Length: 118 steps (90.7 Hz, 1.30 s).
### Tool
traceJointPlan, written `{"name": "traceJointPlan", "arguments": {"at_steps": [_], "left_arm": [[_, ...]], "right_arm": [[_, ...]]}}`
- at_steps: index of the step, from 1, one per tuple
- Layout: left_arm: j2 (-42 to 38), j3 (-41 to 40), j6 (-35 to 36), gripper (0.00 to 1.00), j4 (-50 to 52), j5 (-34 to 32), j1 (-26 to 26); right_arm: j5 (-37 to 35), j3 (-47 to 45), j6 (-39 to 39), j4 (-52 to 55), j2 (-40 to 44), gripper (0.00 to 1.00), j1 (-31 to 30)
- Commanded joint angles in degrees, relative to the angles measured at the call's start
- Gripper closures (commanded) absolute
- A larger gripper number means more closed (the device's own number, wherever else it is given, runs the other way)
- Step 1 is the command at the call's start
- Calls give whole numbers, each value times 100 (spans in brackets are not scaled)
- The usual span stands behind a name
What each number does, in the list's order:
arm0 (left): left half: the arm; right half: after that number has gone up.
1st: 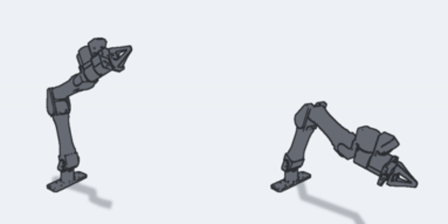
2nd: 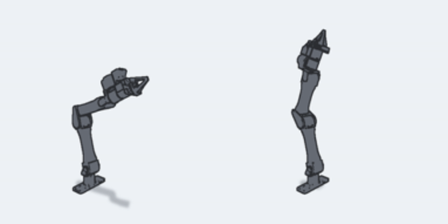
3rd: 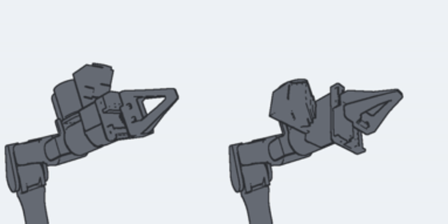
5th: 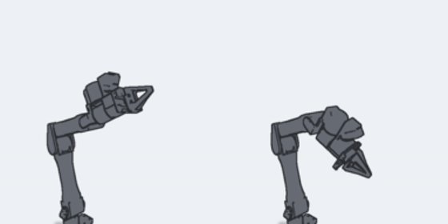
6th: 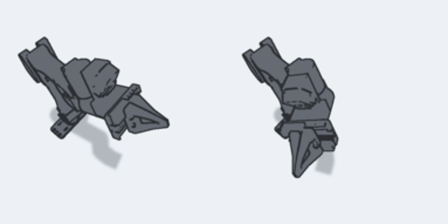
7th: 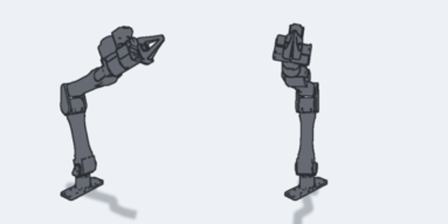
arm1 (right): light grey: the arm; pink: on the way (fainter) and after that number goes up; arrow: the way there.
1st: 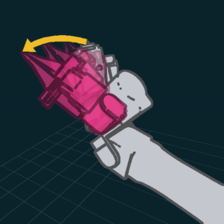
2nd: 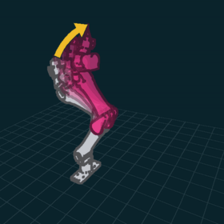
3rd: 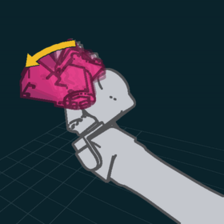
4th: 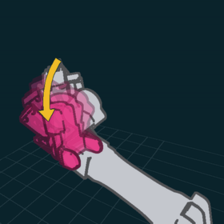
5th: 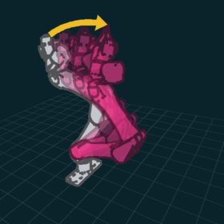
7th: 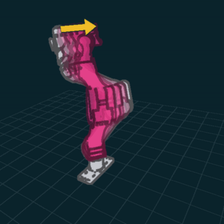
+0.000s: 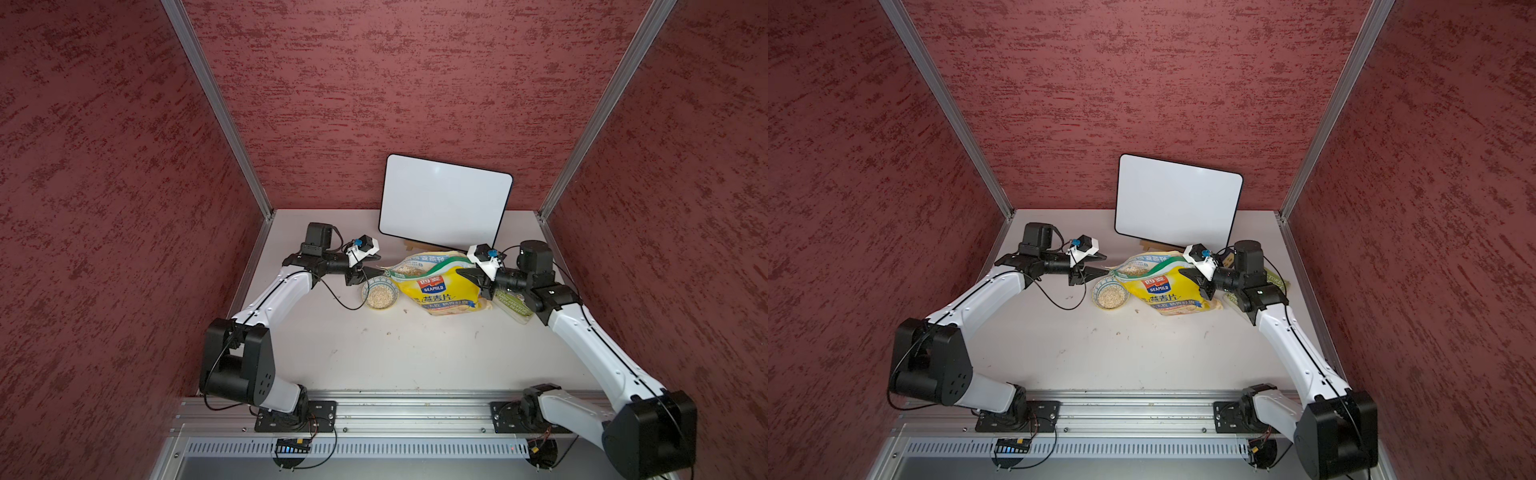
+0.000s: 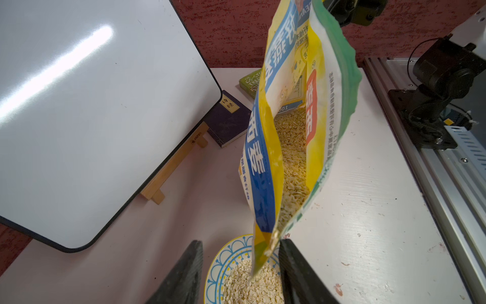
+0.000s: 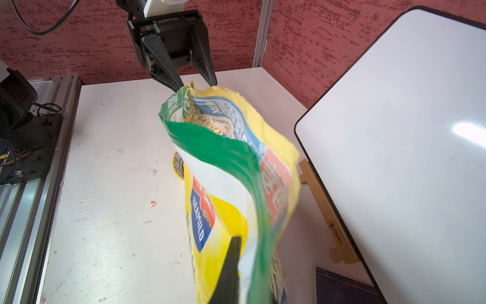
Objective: Pour the oats into the breakfast bowl
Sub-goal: Adjust the oats bag at the center of the board.
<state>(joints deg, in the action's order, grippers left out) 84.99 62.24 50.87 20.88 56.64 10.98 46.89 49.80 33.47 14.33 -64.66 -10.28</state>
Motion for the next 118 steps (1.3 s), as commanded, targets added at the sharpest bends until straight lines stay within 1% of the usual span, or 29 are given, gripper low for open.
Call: {"name": "traceJointPlan", "arguments": {"at_steps": [1, 4, 8, 24, 28, 35, 45, 54, 64, 73, 86, 99, 113, 118], "left_arm": [[101, 168, 116, 64, 177, 207, 86], [107, 162, 116, 69, 191, 207, 100], [121, 151, 118, 73, 200, 212, 105], [117, 127, 116, 73, 306, 164, 93], [115, 116, 116, 72, 311, 130, 99], [101, 96, 116, 67, 311, 82, 97], [109, 77, 131, 63, 297, -12, 81], [127, 87, 130, 61, 322, -112, 70], [153, 118, 144, 62, 399, -274, 71], [178, 154, 186, 66, 519, -354, 71], [142, 146, 230, 83, 523, -350, 75], [20, 98, 139, 93, 254, -217, 117], [-76, 112, 78, 100, 69, -156, 267], [-82, 134, 60, 100, 59, -162, 337]], "right_arm": [[-113, 249, 45, 79, 105, 100, 70], [-128, 256, 45, 79, 103, 100, 68], [-156, 253, 53, 79, 95, 100, 74], [-172, 300, 72, 88, 46, 100, 73], [-171, 301, 72, 73, 42, 100, 75], [-163, 310, 71, 70, 33, 100, 75], [-162, 318, 80, 95, 16, 100, 74], [-180, 315, 98, 113, 15, 100, 79], [-189, 320, 107, 114, 15, 100, 73], [-196, 315, 98, 93, -8, 100, 72], [-148, 343, 81, 87, -67, 100, 73], [-90, 379, 96, 164, -112, 100, 76], [-19, 360, 77, 167, -175, 100, 76], [22, 336, 36, 105, -205, 100, 73]]}}
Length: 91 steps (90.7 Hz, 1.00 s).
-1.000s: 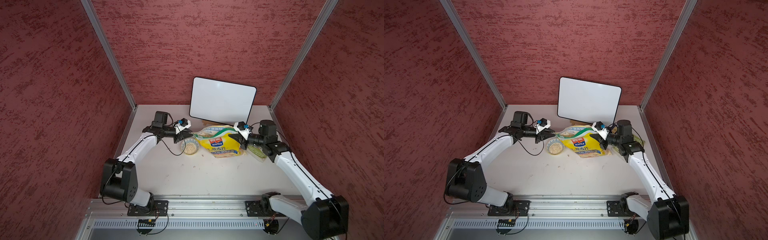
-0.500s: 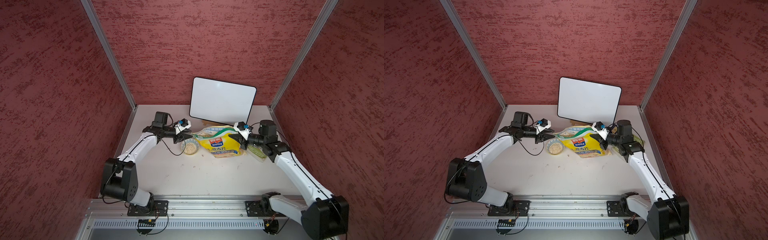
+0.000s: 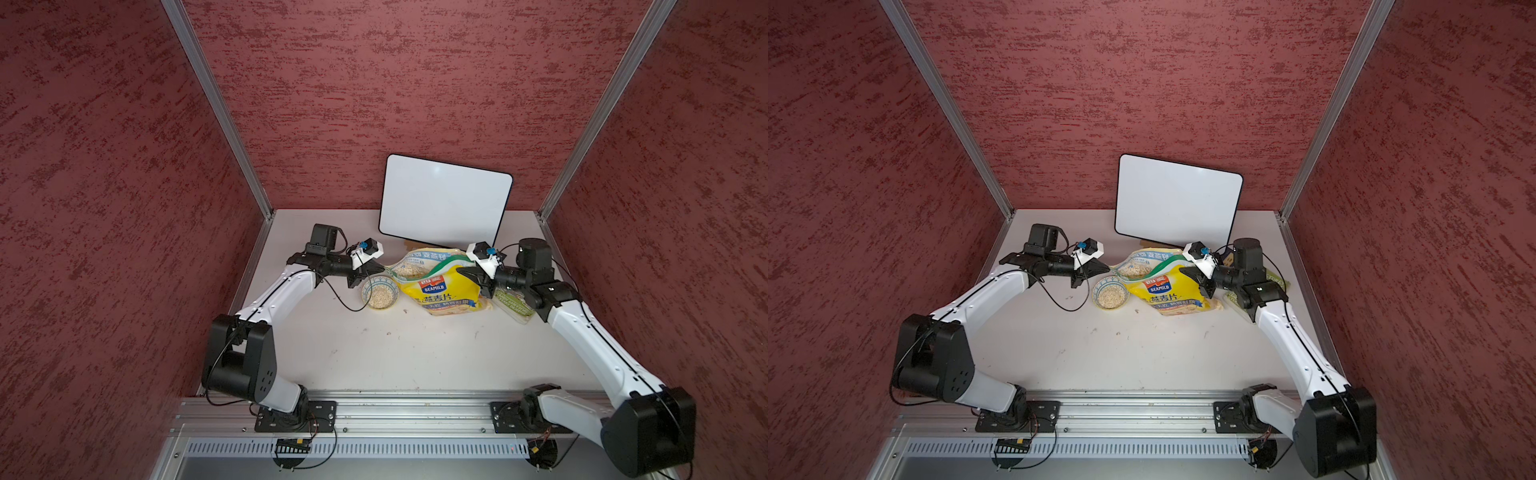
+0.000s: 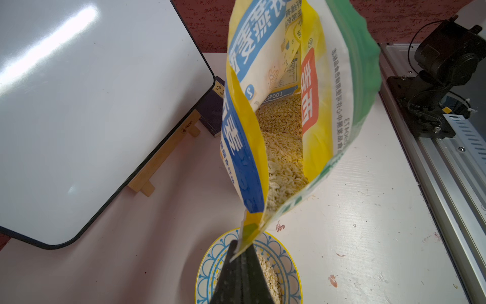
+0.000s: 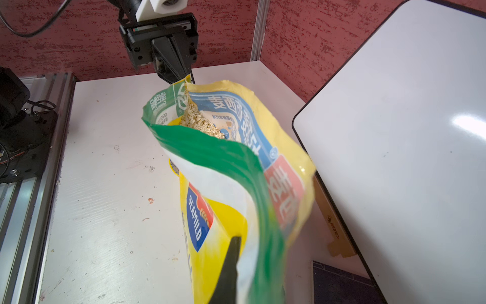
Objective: Pour the oats into the breakfast bowl
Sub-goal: Adjust the oats bag at the center of the board.
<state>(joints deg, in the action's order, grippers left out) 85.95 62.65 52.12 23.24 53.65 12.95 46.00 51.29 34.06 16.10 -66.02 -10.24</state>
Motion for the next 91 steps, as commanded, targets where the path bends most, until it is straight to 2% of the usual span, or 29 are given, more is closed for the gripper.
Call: {"name": "traceJointPlan", "arguments": {"at_steps": [1, 21, 30, 66, 72, 79, 85, 91], "left_arm": [[-181, 99, -67, 100, -174, 138, 152], [-253, 91, -225, 99, -378, 173, 372], [-243, 94, -212, 83, -352, 190, 459], [-124, 112, -17, 50, -100, 201, 405], [-131, 83, -13, 50, -140, 198, 406], [-121, 87, -17, 54, -165, 258, 406], [-101, 106, -30, 62, -167, 329, 414], [-102, 97, -30, 75, -179, 403, 418]], "right_arm": [[125, 175, -45, -89, -78, 100, 72], [378, -95, -576, -818, -240, 100, 60], [341, -197, -599, -943, -256, 100, 61], [217, -158, -351, -680, -192, 100, 78], [238, -135, -361, -670, -208, 100, 75], [243, -103, -359, -644, -218, 100, 79], [235, -101, -357, -645, -234, 100, 82], [230, -107, -381, -656, -252, 100, 80]]}}
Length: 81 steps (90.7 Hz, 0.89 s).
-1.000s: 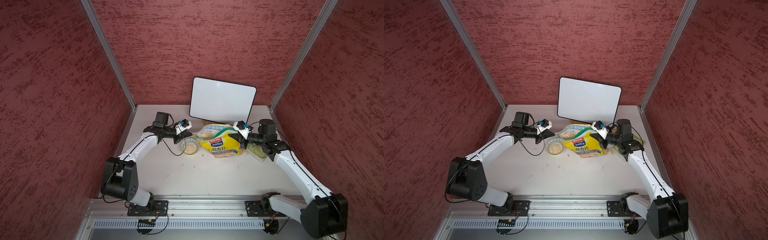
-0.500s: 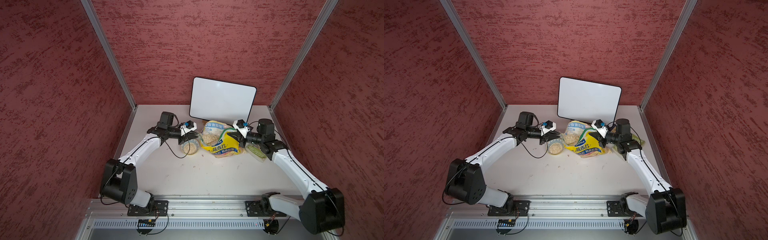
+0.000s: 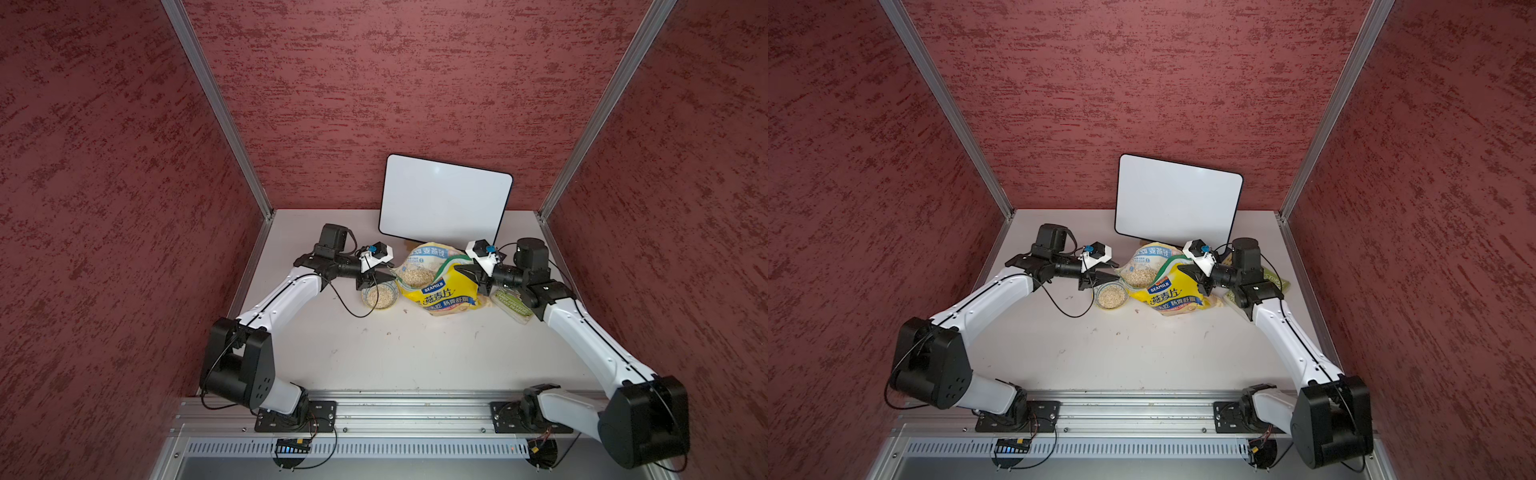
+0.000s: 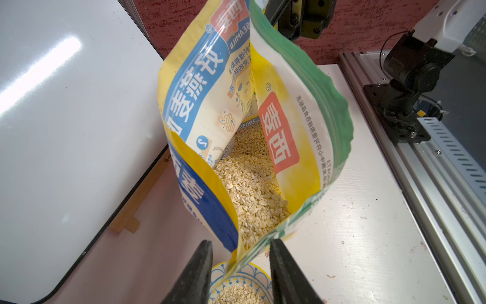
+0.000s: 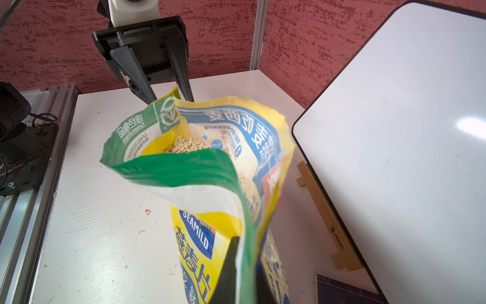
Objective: Pour the oats into the breakfast bowl
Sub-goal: Adjust the oats bag at the center of the board.
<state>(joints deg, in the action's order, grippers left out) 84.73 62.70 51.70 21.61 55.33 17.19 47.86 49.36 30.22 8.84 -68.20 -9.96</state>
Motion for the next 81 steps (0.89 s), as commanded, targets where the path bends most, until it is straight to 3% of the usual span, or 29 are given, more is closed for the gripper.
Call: {"name": "traceJointPlan", "arguments": {"at_steps": [1, 10, 18, 27, 36, 46, 58, 81], "left_arm": [[19, 93, 13, 78, -20, 242, -5], [-89, 9, -28, 100, -130, 253, -22], [-370, -301, -617, 100, -953, 117, -49], [-919, -715, -2090, 100, -2278, -202, -46], [-1385, -889, -3056, 100, -3009, -318, 30], [-1667, -880, -3390, 100, -2924, -738, 315], [-1706, -1048, -3159, 100, -2614, -1247, 805], [-1915, -1558, -3077, 100, -2599, -1603, 1031]], "right_arm": [[51, 88, -2, 67, -34, 100, 53], [140, 96, -203, -15, -16, 100, 110], [173, 106, -420, -25, 61, 100, 187], [316, 93, -604, 73, 238, 100, 296], [375, 12, -585, 283, 358, 100, 436], [489, -111, -509, 519, 242, 100, 601], [310, -320, -462, 419, 69, 100, 715], [360, -270, -166, 370, 473, 47, 759]]}}
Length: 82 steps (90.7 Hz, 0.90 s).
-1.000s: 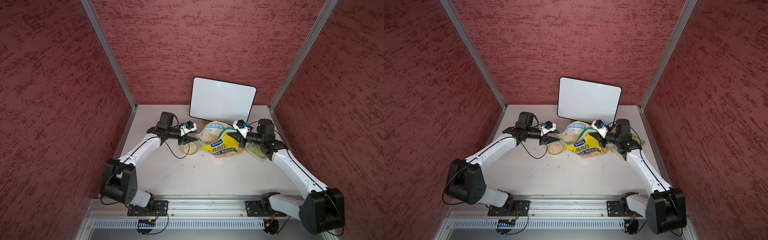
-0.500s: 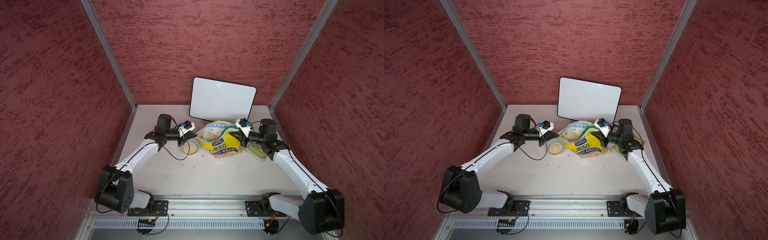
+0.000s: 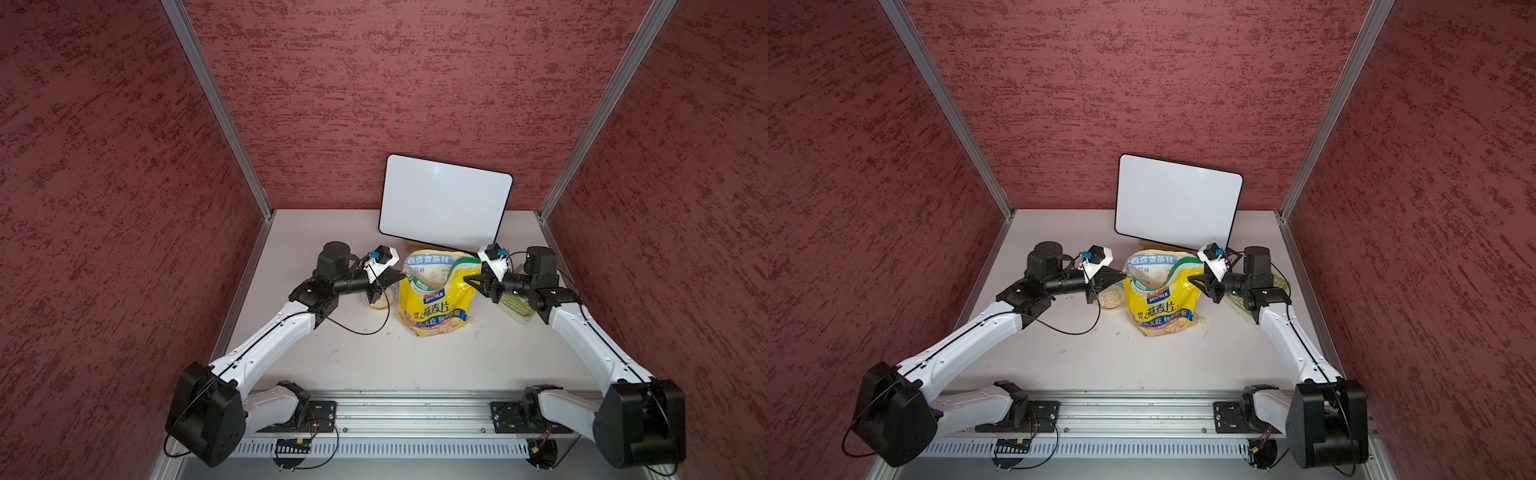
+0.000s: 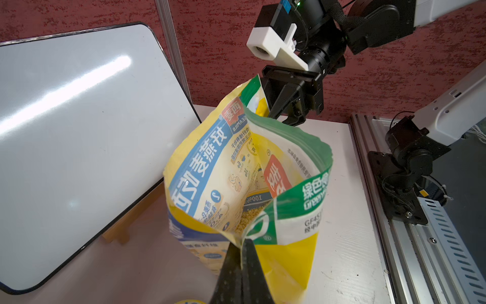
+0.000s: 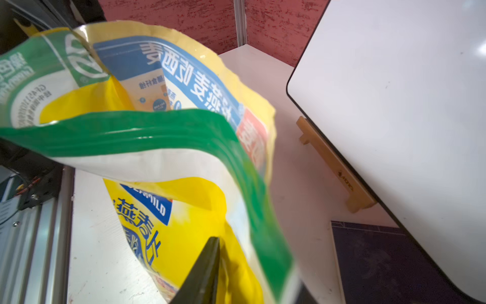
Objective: Pour the oats into the breakfast bowl
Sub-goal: Adjust the oats bag at the center of the board, then close the oats bag at the center of the board.
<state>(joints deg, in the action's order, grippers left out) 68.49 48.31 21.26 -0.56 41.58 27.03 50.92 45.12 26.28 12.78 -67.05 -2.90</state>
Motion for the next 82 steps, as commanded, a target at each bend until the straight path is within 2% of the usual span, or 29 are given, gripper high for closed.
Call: {"name": "traceJointPlan", "arguments": {"at_steps": [1, 6, 14, 23, 32, 43, 59, 67, 76, 82], "left_arm": [[-309, -147, -24, 100, -392, -237, 48], [-420, -256, 52, 100, -456, -266, 48], [-586, -390, 182, 100, -461, -352, 48], [-802, -549, 248, 100, -532, -523, 33], [-959, -781, 301, 100, -807, -548, 16], [-980, -844, 266, 100, -853, -564, -4], [-1167, -985, 235, 100, -930, -775, -62], [-1249, -1035, 190, 100, -927, -885, -83], [-1338, -1119, 80, 100, -917, -1099, -93], [-1468, -1233, -17, 100, -907, -1330, -109]], "right_arm": [[65, 181, 254, 4, 385, 43, 53], [75, 328, 414, 229, 507, 30, 53], [192, 768, 787, 817, 524, 17, 47], [302, 1350, 1414, 1603, 350, 7, -13], [245, 1876, 2012, 2352, -10, 6, -86], [287, 2460, 2472, 3088, -464, 18, -235], [147, 2730, 2701, 3424, -798, 25, -383], [136, 2791, 2752, 3439, -897, 39, -413], [24, 2879, 2747, 3453, -925, 79, -415], [-121, 2924, 2788, 3522, -906, 100, -415]]}}
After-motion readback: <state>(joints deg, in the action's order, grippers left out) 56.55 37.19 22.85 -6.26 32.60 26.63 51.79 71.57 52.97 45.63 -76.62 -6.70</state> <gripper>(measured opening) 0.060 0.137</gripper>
